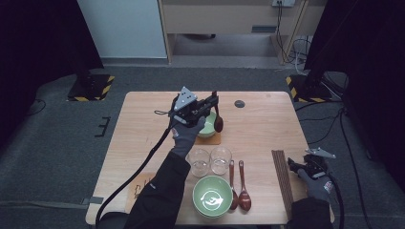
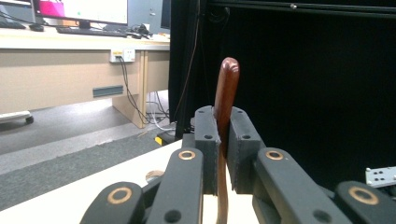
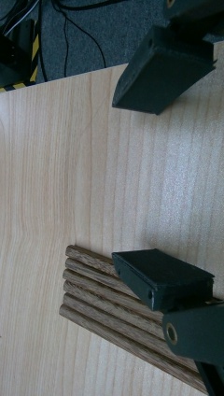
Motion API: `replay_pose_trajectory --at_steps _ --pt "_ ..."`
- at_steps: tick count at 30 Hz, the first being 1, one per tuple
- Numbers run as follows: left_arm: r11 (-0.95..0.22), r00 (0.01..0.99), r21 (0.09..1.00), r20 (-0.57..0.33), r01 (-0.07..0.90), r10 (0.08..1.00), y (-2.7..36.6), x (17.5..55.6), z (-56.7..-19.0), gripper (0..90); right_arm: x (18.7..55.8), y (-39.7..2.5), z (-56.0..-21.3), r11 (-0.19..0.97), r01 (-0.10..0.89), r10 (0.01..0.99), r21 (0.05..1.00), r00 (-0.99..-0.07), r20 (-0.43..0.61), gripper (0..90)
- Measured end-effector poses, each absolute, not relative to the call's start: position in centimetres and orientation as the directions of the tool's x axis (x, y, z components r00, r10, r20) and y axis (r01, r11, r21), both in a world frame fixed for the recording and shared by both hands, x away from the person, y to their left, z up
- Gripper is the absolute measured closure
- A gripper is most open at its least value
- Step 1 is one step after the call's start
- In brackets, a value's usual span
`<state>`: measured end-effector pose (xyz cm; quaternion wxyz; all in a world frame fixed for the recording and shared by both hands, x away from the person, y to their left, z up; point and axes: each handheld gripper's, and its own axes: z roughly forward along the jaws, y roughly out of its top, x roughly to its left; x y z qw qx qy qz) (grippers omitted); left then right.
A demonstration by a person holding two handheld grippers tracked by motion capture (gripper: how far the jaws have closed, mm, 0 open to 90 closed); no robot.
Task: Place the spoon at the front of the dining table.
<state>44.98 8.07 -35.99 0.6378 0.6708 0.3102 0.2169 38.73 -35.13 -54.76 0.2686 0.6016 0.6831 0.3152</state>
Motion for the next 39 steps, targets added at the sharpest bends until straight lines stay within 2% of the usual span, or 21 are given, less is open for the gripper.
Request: replay_pose_trajectory --at_steps 15,39 --pt "0.021 0.664 0.991 -0.107 0.135 0.74 10.1 47.1 -35.8 83.6 38.8 -35.1 -54.8 0.078 0.658 0.991 0.749 -0.134 0.015 17.2" --pt "0.013 0.619 0.984 -0.121 0.177 0.776 10.4 49.7 -37.9 83.7 39.0 -35.1 -54.8 0.088 0.666 0.989 0.741 -0.148 0.015 10.8"
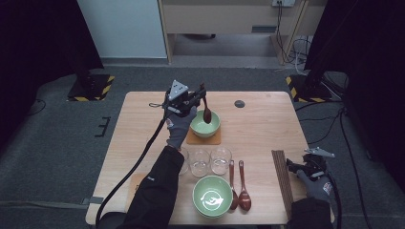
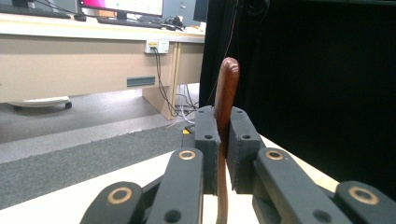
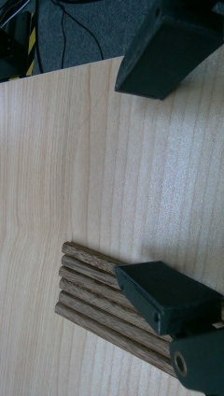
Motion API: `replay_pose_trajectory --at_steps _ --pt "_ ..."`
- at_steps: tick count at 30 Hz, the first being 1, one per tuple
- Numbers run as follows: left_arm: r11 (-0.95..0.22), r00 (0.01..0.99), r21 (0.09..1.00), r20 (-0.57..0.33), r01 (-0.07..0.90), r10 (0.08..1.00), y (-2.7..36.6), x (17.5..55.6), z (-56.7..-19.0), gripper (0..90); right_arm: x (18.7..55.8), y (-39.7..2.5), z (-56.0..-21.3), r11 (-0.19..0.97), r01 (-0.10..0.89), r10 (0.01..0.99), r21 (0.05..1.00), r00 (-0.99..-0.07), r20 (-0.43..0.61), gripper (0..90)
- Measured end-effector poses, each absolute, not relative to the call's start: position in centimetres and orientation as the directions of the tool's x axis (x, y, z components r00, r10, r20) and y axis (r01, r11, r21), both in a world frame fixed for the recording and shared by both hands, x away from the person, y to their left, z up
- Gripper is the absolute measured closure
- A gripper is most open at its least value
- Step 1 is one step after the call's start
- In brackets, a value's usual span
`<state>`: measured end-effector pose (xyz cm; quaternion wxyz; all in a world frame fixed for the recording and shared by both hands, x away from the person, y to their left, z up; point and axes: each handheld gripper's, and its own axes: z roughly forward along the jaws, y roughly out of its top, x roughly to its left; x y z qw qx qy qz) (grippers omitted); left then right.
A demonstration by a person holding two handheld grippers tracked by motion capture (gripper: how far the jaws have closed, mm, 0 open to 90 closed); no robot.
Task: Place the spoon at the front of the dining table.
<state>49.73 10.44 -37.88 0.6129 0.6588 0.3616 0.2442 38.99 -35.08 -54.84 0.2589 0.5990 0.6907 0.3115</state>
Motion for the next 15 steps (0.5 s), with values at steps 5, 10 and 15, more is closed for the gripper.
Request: replay_pose_trajectory --at_steps 5,10,15 --pt "0.013 0.615 0.983 -0.124 0.183 0.779 10.4 50.0 -38.2 83.6 39.0 -35.1 -54.8 0.088 0.67 0.989 0.737 -0.148 0.017 9.1" --pt "0.008 0.607 0.982 -0.125 0.191 0.785 10.4 50.4 -38.6 83.7 39.1 -35.1 -54.9 0.089 0.671 0.989 0.736 -0.149 0.016 8.4" --pt "0.012 0.596 0.98 -0.13 0.198 0.793 10.5 50.9 -39.0 83.7 39.1 -35.1 -54.9 0.089 0.672 0.989 0.735 -0.149 0.016 7.7"
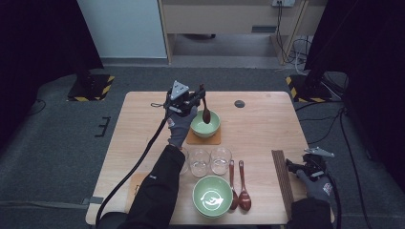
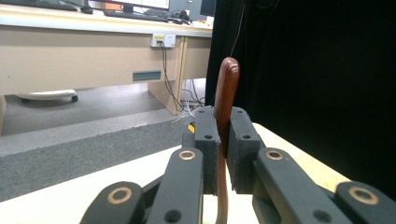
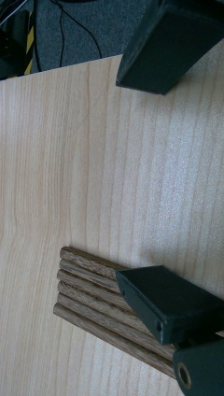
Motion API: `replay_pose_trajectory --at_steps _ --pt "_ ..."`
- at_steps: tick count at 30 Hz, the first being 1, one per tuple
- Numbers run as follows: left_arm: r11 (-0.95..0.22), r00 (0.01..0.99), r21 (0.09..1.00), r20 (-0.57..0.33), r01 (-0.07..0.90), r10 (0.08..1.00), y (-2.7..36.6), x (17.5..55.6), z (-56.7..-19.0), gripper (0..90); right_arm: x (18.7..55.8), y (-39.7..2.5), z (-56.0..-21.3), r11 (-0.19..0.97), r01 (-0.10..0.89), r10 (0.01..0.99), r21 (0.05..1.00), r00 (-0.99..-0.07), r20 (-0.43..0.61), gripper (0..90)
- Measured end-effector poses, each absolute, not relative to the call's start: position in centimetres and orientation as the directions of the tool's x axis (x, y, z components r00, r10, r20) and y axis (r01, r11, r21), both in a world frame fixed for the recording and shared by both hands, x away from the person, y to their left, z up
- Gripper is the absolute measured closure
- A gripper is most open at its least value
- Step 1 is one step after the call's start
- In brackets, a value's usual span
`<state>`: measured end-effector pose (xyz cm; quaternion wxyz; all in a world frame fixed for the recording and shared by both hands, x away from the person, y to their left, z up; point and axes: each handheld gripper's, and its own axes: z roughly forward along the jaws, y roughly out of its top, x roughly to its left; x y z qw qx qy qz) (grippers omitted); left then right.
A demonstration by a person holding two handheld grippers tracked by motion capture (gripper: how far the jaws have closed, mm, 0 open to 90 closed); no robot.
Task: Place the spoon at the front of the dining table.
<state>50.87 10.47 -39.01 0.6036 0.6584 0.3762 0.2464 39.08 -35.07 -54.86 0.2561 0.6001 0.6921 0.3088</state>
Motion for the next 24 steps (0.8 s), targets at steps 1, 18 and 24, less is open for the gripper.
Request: replay_pose_trajectory --at_steps 1,18,24 --pt "0.011 0.594 0.98 -0.129 0.199 0.794 10.5 50.9 -39.1 83.7 39.1 -35.1 -54.9 0.09 0.672 0.989 0.735 -0.149 0.016 7.7" --pt "-0.025 0.581 0.974 -0.114 0.225 0.806 10.0 51.6 -40.9 83.7 39.1 -35.1 -54.9 0.089 0.673 0.989 0.734 -0.147 0.015 7.4" --pt "-0.024 0.571 0.969 -0.124 0.245 0.812 10.5 51.8 -41.9 83.6 39.1 -35.1 -54.9 0.088 0.674 0.989 0.733 -0.146 0.015 7.0"
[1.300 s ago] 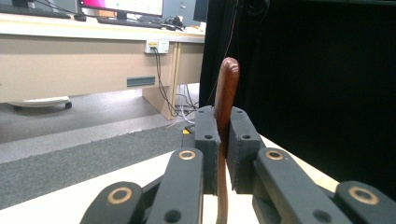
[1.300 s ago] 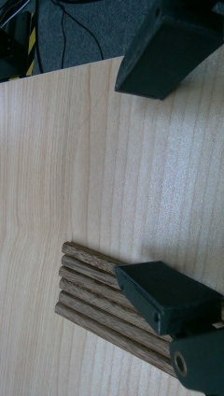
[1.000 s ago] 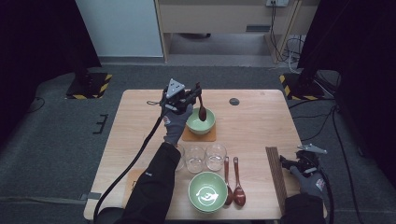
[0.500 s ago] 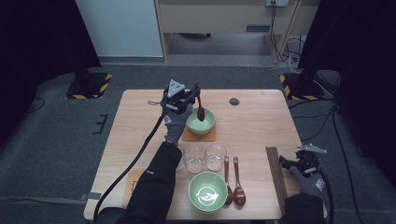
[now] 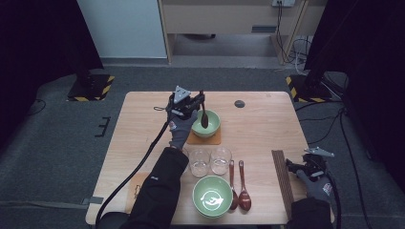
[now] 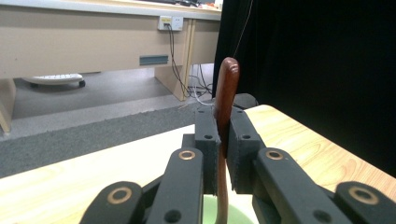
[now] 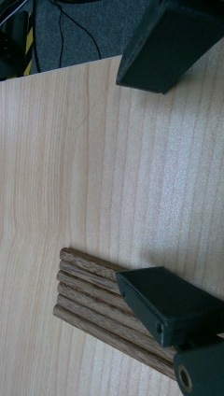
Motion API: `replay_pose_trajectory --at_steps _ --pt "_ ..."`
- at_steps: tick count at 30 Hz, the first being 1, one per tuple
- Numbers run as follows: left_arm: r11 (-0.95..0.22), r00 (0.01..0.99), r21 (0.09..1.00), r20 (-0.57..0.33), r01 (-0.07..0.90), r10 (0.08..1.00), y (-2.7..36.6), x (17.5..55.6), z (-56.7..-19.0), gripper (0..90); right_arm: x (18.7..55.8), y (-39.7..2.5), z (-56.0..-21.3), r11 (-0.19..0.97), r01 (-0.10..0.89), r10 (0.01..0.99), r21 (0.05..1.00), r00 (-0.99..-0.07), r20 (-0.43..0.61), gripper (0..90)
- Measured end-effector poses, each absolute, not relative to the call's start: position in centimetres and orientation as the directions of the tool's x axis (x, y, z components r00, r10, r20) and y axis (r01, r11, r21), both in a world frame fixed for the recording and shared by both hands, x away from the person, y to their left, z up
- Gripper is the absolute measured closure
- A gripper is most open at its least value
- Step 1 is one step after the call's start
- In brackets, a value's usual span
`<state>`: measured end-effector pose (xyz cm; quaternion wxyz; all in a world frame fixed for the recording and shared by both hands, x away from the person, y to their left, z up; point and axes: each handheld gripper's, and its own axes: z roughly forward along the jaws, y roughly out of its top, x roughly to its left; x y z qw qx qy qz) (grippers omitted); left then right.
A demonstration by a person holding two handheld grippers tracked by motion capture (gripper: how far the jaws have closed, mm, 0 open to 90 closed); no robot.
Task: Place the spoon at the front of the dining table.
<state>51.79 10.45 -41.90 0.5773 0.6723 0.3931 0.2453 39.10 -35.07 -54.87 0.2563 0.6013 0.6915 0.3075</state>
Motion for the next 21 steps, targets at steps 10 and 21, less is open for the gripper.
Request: replay_pose_trajectory --at_steps 10,21 --pt "-0.053 0.571 0.965 -0.108 0.259 0.814 10.33 51.79 -42.78 83.6 39.17 -35.09 -54.89 0.085 0.68 0.99 0.728 -0.14 0.015 4.1" --pt "-0.073 0.572 0.963 -0.092 0.258 0.815 10.3 51.75 -42.86 83.6 39.27 -35.08 -54.93 0.08 0.688 0.991 0.721 -0.131 0.016 0.9"
